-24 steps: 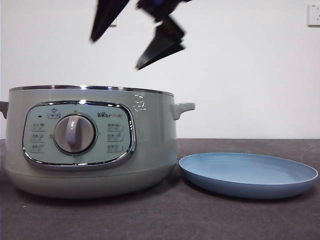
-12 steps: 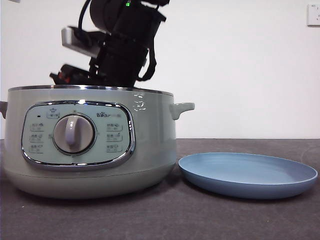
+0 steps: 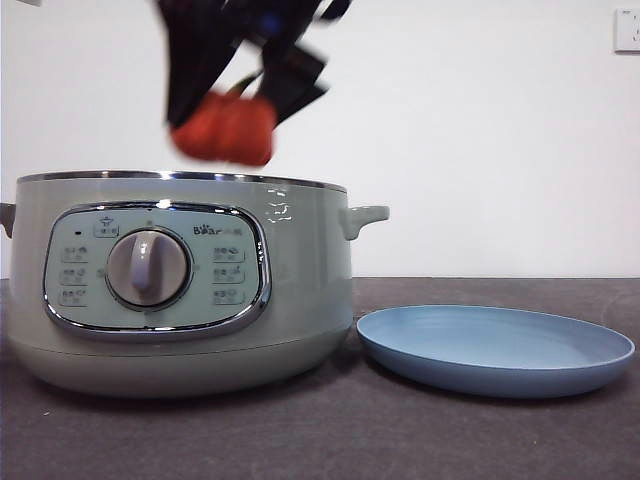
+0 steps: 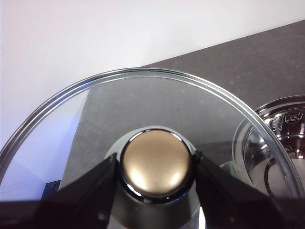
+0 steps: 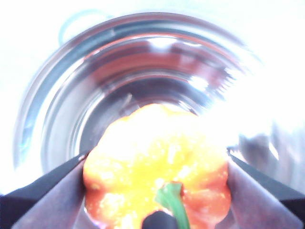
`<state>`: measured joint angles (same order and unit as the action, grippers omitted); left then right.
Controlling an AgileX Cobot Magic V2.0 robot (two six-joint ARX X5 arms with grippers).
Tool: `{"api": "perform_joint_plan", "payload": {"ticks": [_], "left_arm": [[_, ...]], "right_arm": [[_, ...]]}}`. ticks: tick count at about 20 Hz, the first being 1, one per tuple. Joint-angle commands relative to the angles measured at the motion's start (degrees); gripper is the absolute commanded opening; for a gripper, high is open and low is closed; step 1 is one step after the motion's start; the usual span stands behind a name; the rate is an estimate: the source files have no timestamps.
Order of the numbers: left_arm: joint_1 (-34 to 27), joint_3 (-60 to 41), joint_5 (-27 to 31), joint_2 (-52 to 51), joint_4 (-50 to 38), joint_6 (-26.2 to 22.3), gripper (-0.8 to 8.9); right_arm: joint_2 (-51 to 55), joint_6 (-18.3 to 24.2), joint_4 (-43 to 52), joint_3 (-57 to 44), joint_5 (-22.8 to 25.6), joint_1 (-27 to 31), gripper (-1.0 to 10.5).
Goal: Take the pumpkin out from the steamer,put the pumpkin in the blue plate,close the lid
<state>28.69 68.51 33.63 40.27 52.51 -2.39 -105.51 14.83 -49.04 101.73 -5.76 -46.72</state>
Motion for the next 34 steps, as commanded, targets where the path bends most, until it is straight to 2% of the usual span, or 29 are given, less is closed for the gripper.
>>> {"api": "perform_joint_plan", "payload": {"ticks": [1, 6, 9, 11, 14, 18, 22, 26, 32, 34], "left_arm": [[0.1, 1.0, 0.4, -0.4, -2.7, -0.7, -0.13], [0.1, 1.0, -2.8, -0.4, -4.5, -0.7, -0.13], [0.1, 1.0, -4.1, -0.5, -4.9, -0.7, -0.13], [0.1, 1.0, -4.1, -0.4, -4.9, -0.7, -0.13], [0.1, 1.0, -4.1, -0.4, -4.9, -0.7, -0.13], [0.1, 1.0, -4.1, -0.4, -4.9, -0.7, -0.13], [0.1, 1.0, -4.1, -0.4, -4.9, -0.7, -0.13], [0.1, 1.0, -4.1, -0.4, -4.9, -0.7, -0.13], [0.1, 1.0, -4.1, -0.4, -4.9, -0.7, -0.13], [0.1, 1.0, -4.1, -0.4, -5.0, -0.7, -0.13]], "right_arm": [[4.3, 0.0, -6.9, 0.1, 0.4, 3.4, -0.1], [10.6, -9.3, -25.2, -0.3, 0.4, 17.1, -0.1], [13.0, -12.6, -28.9, -3.3, 0.8, 22.8, -0.1], [16.4, -14.7, -26.8, -8.6, 4.5, 24.3, -0.1], [22.9, -18.4, -18.9, -20.1, 9.3, 24.5, -0.1], [29.0, -20.8, -6.6, -34.6, 9.1, 24.1, -0.1], [28.9, -20.8, 6.7, -43.5, 8.5, 24.0, -0.1], [26.5, -20.8, 14.5, -45.5, 2.8, 24.0, -0.1], [19.8, -19.8, 17.5, -45.5, 2.6, 22.8, 0.0], [17.3, -18.6, 18.4, -45.5, 1.1, 22.2, 0.0]]}}
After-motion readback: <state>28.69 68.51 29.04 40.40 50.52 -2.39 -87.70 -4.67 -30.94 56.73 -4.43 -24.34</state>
